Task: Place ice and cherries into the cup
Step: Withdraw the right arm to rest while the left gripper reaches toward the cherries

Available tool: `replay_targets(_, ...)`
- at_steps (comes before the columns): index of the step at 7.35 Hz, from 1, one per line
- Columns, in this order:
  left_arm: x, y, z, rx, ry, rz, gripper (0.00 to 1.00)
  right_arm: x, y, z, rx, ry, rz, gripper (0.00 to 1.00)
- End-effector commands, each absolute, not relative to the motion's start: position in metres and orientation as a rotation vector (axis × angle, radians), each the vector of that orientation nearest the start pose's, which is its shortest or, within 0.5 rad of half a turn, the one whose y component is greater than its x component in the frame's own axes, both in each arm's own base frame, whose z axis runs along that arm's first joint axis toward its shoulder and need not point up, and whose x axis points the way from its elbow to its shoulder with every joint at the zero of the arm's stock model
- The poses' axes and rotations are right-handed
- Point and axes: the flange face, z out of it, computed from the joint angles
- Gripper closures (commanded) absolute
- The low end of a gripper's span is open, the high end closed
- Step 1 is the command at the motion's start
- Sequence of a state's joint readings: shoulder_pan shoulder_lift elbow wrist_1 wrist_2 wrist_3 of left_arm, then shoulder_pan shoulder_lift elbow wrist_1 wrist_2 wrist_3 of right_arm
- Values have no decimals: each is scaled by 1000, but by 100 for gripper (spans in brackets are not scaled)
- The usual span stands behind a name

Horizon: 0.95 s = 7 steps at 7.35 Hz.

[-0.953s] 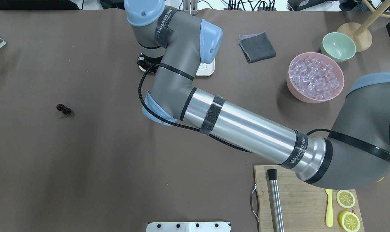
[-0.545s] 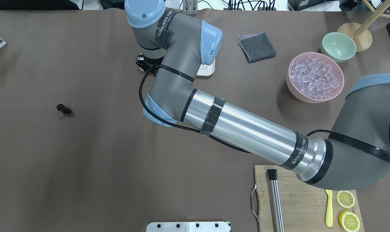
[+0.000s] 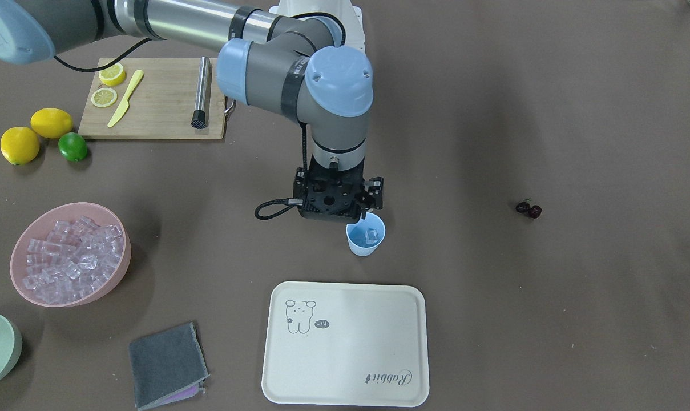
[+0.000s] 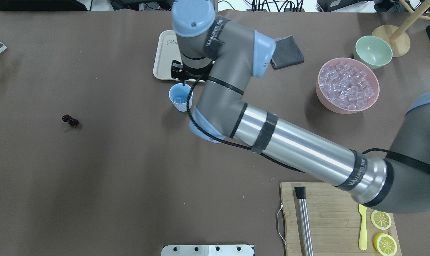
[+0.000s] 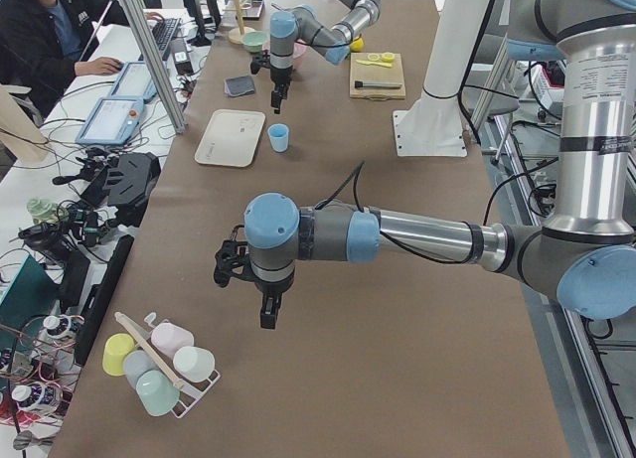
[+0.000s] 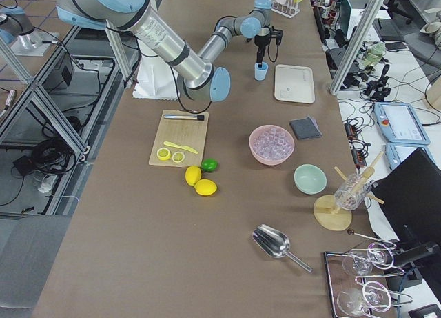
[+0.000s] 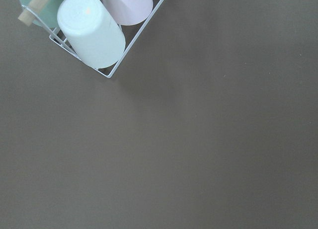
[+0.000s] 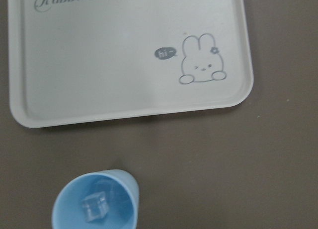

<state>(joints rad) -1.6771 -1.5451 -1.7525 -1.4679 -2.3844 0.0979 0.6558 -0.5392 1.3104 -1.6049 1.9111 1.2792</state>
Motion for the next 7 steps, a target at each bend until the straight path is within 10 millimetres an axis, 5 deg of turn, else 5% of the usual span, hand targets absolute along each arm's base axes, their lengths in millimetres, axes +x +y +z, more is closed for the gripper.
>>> replay_targets(1, -101, -484, 571, 144, 804, 14, 2, -455, -577, 207, 101, -780, 119, 1)
replay_targets(4, -22, -524, 544, 85, 735, -29, 2, -298, -617, 311, 128, -790, -82, 1)
replay_targets(5, -3, -534, 528, 85, 723, -47, 2, -222, -622, 346, 145, -822, -128, 1)
replay_targets(7, 64, -564, 486, 83, 744, -20, 2, -77, -608, 458, 192, -784, -234, 1)
